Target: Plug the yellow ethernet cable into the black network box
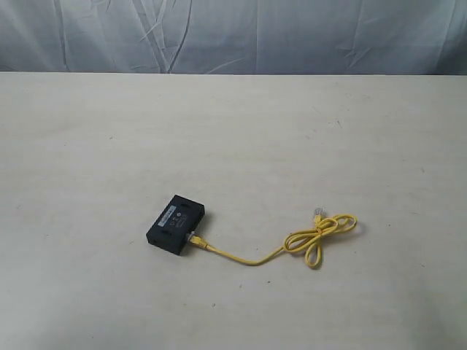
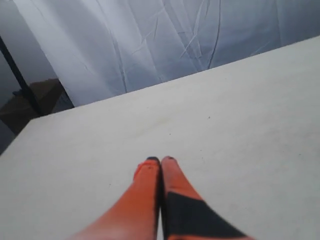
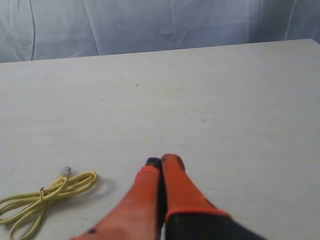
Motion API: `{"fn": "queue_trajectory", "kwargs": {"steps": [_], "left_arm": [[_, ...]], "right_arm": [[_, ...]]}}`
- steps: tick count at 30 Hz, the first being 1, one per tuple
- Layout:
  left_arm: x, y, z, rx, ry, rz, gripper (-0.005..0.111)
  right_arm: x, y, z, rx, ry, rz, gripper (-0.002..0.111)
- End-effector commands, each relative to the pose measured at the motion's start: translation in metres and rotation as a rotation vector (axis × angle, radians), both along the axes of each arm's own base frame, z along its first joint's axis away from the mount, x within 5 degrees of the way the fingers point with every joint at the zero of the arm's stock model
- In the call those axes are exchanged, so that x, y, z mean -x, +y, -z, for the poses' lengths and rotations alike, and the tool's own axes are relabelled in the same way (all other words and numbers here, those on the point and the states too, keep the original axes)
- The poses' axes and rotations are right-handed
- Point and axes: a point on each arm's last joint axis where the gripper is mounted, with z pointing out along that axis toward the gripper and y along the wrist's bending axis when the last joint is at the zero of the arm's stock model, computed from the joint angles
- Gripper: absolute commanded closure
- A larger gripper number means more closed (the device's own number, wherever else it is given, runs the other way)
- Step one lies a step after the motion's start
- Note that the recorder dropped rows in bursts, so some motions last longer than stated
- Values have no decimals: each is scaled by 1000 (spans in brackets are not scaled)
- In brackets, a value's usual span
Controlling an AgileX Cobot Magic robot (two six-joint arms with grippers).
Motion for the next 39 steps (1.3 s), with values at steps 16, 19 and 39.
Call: {"fn": "queue_trajectory", "kwargs": {"steps": [16,19,39], "left_arm": [[0,5,0,297,-7,-100,107],[0,5,0,300,-7,-100,107],[0,5,0,297,-7,-100,107]], "right_arm": [[0,0,-1,0,-17,5,108],[0,0,-1,0,-17,5,108],[0,0,0,-1,-14,6,108]]}}
